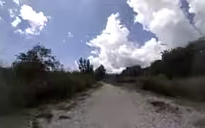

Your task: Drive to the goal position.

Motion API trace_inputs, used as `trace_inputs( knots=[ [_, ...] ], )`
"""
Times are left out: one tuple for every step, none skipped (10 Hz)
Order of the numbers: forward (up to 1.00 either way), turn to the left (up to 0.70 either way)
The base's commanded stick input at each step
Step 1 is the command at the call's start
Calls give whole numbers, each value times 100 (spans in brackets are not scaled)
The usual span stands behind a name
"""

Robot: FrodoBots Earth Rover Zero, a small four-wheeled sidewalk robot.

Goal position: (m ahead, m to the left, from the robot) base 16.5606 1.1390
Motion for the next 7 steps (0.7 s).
trace_inputs(
  knots=[
    [70, 0],
    [70, 0],
    [70, 0],
    [70, 0],
    [70, 0],
    [70, 0],
    [70, 0]
  ],
)
